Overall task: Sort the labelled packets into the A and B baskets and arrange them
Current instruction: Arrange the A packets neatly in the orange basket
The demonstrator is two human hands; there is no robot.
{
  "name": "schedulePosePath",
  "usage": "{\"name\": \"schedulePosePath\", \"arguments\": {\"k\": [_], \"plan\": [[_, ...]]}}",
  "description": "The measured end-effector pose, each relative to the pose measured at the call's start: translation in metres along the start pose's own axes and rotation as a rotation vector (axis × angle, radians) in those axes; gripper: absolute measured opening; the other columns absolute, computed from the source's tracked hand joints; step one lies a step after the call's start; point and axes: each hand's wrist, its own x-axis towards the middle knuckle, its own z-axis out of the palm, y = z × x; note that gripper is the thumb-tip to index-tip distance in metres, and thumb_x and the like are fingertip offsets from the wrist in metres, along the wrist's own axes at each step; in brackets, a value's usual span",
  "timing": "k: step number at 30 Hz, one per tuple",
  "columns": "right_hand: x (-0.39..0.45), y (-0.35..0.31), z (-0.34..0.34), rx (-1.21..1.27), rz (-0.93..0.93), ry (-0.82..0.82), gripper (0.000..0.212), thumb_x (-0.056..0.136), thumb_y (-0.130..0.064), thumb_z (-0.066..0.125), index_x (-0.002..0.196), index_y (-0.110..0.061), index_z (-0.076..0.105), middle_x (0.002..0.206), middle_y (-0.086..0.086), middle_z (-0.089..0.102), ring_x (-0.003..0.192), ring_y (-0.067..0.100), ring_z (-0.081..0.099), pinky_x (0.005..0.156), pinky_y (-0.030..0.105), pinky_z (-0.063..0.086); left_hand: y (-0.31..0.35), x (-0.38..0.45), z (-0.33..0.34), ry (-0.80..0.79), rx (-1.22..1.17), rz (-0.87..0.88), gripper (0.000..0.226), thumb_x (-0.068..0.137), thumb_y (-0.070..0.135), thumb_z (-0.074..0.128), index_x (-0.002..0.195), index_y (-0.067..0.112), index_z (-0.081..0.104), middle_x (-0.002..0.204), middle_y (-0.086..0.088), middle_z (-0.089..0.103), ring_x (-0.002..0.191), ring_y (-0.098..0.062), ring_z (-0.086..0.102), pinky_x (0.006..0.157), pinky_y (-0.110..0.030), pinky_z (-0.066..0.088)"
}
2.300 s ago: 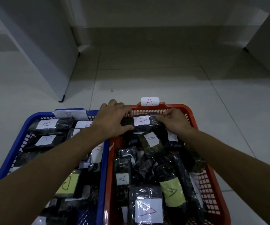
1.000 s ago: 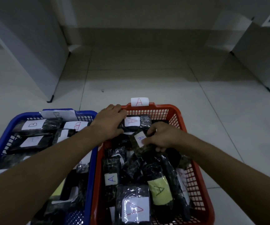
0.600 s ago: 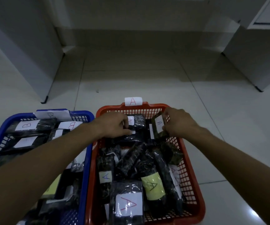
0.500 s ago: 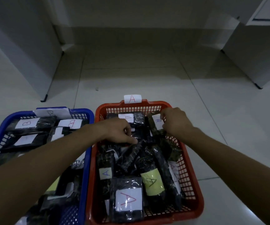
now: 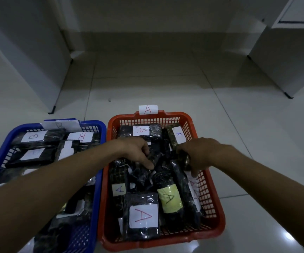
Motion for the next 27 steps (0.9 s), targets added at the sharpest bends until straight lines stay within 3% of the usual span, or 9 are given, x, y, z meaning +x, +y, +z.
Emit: {"name": "schedulePosePath", "arguments": {"k": [2, 5, 8, 11, 13, 16, 20, 23, 27], "plan": [[0.002, 0.001, 0.006, -0.06, -0.01, 0.076, 0.08, 0.073, -0.035, 0.085, 0.141, -0.03, 0.042, 0.133, 0.002, 0.058, 0.119, 0.024, 0.058, 0.092, 0.038, 0.049, 0.002, 0.001, 0.007, 0.063, -0.017, 0.003, 0.067, 0.07, 0.044, 0.083, 0.125, 0.021, 0.053, 0.112, 0.003, 0.065, 0.108, -0.018, 0.059, 0.104, -0.043, 0.041], [0.001, 0.012, 0.0, 0.153, -0.029, 0.166, 0.054, 0.081, -0.038, 0.076, 0.127, -0.028, 0.049, 0.119, 0.001, 0.065, 0.1, 0.019, 0.065, 0.085, 0.033, 0.056, 0.005, -0.001, 0.008, 0.046, -0.077, 0.009, 0.07, 0.068, 0.035, 0.086, 0.126, 0.019, 0.049, 0.104, 0.003, 0.065, 0.102, -0.017, 0.06, 0.094, -0.035, 0.047], [-0.002, 0.022, -0.015, 0.399, -0.056, 0.278, 0.038, 0.088, -0.044, 0.067, 0.117, -0.026, 0.053, 0.112, -0.002, 0.065, 0.092, 0.016, 0.064, 0.082, 0.034, 0.057, 0.006, -0.008, 0.002, 0.03, -0.2, 0.042, 0.055, 0.072, 0.025, 0.083, 0.118, 0.017, 0.055, 0.103, 0.0, 0.062, 0.095, -0.017, 0.06, 0.079, -0.029, 0.047], [-0.004, 0.024, -0.023, 0.483, -0.062, 0.387, 0.033, 0.092, -0.047, 0.059, 0.117, -0.025, 0.056, 0.107, -0.003, 0.06, 0.093, 0.015, 0.06, 0.075, 0.029, 0.053, 0.003, -0.019, -0.011, 0.08, -0.375, 0.08, 0.034, 0.079, 0.019, 0.077, 0.108, 0.023, 0.061, 0.107, -0.003, 0.068, 0.094, -0.016, 0.065, 0.083, -0.032, 0.05], [-0.003, 0.021, -0.022, 0.449, -0.055, 0.358, 0.034, 0.091, -0.046, 0.062, 0.118, -0.025, 0.059, 0.11, -0.003, 0.059, 0.098, 0.015, 0.058, 0.076, 0.028, 0.051, 0.002, -0.026, -0.02, 0.156, -0.51, 0.117, 0.033, 0.08, 0.018, 0.075, 0.109, 0.024, 0.06, 0.106, -0.001, 0.068, 0.096, -0.015, 0.065, 0.088, -0.033, 0.049], [0.003, 0.012, -0.012, 0.312, -0.069, 0.216, 0.047, 0.086, -0.044, 0.071, 0.126, -0.026, 0.058, 0.125, -0.001, 0.06, 0.108, 0.017, 0.057, 0.09, 0.032, 0.052, -0.004, -0.033, -0.031, 0.316, -0.654, 0.183, 0.034, 0.081, 0.021, 0.075, 0.111, 0.025, 0.058, 0.105, 0.001, 0.066, 0.095, -0.013, 0.063, 0.075, -0.025, 0.045], [0.006, 0.011, -0.011, 0.29, -0.088, 0.16, 0.058, 0.085, -0.029, 0.077, 0.137, -0.024, 0.052, 0.13, 0.0, 0.06, 0.113, 0.018, 0.058, 0.095, 0.032, 0.052, -0.02, -0.028, -0.036, 0.551, -0.191, 0.263, 0.034, 0.085, 0.033, 0.072, 0.116, 0.027, 0.056, 0.108, 0.002, 0.063, 0.092, -0.013, 0.058, 0.07, -0.024, 0.041], [0.012, 0.013, -0.007, 0.225, -0.125, 0.19, 0.054, 0.086, -0.021, 0.075, 0.136, -0.025, 0.055, 0.128, -0.001, 0.063, 0.111, 0.016, 0.06, 0.094, 0.03, 0.052, -0.025, -0.021, -0.029, 0.542, 0.067, 0.303, 0.037, 0.09, 0.035, 0.066, 0.124, 0.025, 0.054, 0.114, -0.002, 0.062, 0.098, -0.017, 0.057, 0.08, -0.032, 0.047], [0.021, 0.012, -0.002, 0.196, -0.19, 0.216, 0.042, 0.097, -0.02, 0.059, 0.139, -0.027, 0.055, 0.134, -0.001, 0.061, 0.114, 0.014, 0.059, 0.094, 0.028, 0.05, -0.023, -0.013, -0.022, 0.454, 0.167, 0.31, 0.035, 0.091, 0.039, 0.061, 0.122, 0.029, 0.047, 0.112, 0.005, 0.062, 0.103, -0.016, 0.059, 0.089, -0.038, 0.049]]}}
